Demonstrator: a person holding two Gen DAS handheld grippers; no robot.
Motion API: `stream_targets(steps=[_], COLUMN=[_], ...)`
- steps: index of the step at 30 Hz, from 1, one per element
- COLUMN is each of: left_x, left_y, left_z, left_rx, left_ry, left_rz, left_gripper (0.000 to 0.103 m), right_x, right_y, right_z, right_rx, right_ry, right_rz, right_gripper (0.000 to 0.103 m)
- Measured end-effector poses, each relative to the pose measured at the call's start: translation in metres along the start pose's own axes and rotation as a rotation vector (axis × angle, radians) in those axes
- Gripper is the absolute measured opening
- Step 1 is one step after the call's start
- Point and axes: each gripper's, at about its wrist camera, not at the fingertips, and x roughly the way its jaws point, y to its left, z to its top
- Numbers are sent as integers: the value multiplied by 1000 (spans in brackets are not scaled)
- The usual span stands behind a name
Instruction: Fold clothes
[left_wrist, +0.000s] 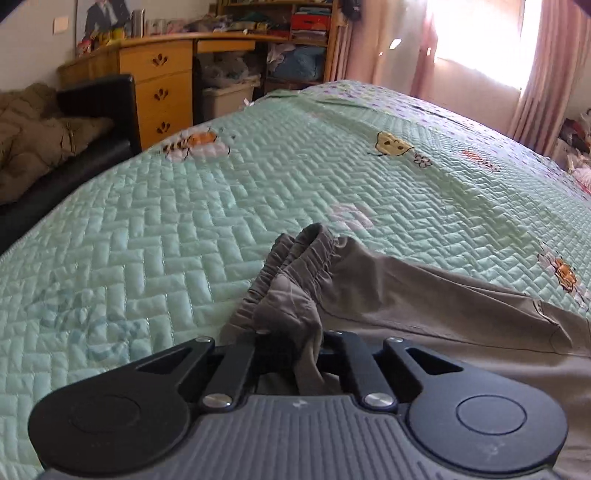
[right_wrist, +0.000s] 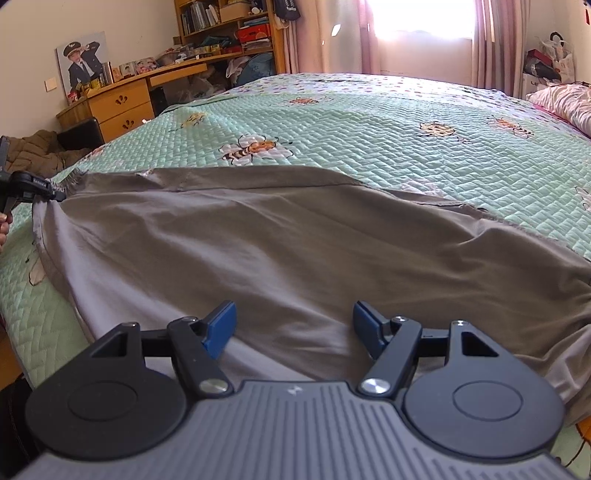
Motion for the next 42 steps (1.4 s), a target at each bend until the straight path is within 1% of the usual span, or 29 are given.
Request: stream_targets(steps=[1,3,5,6,7,8,9,10,11,12,14,15,17,19,21,23,24,26,28,29,30,32,33,34,37,39,40,42], left_x=[1,3,-4,-9,-16,-24,-33,-43,-52,-60,-71,-75,-79,-76,-64,-50,-40,-15,14,29,39,49,50,48,30,12,1,-21], left_y=[3,7,10,12,12,10,6,2,0,-3,-8,-12,-26,-50,-72,-92,-100,-110,-113,-112,-113,-117,-119,-121,-124,-127,-131,-147], left_z=[0,1,2,3,4,6,7,8,9,10,15,17,19,17,12,6,4,2,4,6,7,9,11,12,17,20,18,6], left_rx=[-18,-40,-67,-78,-80,-68,-48,-28,-9,8,28,37,80,145,166,174,174,164,143,135,142,179,192,192,175,165,163,182], left_ry=[-3,-11,-36,-50,-68,-91,-120,-156,-193,-221,-237,-237,-209,-155,-101,-48,-27,7,59,84,89,74,74,75,55,29,18,16], left_rz=[-13,-43,-44,-33,-4,51,127,177,206,212,217,195,74,-32,-114,-192,-211,-212,-187,-161,-127,-60,-41,-34,-41,-54,-67,-128], left_gripper=[13,19,21,24,33,41,63,83,89,95,93,93,92,91,91,91,91,91,89,87,87,89,90,89,86,86,86,87], right_x=[1,1,0,-1,-1,-2,-2,-3,-3,-4,-6,-7,-13,-19,-21,-19,-17,-9,4,12,22,39,43,42,22,-3,-16,-36], right_y=[-1,-3,-7,-9,-11,-12,-14,-16,-17,-18,-20,-21,-20,-18,-15,-17,-20,-28,-42,-51,-65,-96,-109,-115,-112,-107,-106,-115], right_z=[-1,-2,-1,-1,0,0,0,0,0,0,1,2,5,9,15,22,25,33,40,43,44,44,44,45,52,50,48,36], right_rx=[-2,1,12,20,29,38,46,51,52,53,53,54,47,26,22,57,82,132,179,209,266,403,459,487,470,426,422,448], right_ry=[2,3,4,4,4,3,2,1,2,2,-3,-8,-38,-75,-96,-108,-114,-116,-115,-112,-96,-65,-66,-78,-108,-155,-178,-207], right_rz=[1,4,11,15,18,20,22,24,24,25,24,23,22,29,74,121,141,178,192,187,163,116,142,163,183,178,163,139], right_gripper=[71,71,71,71,71,71,71,71,71,71,71,71,71,71,71,71,71,71,71,71,71,68,65,65,65,65,66,72])
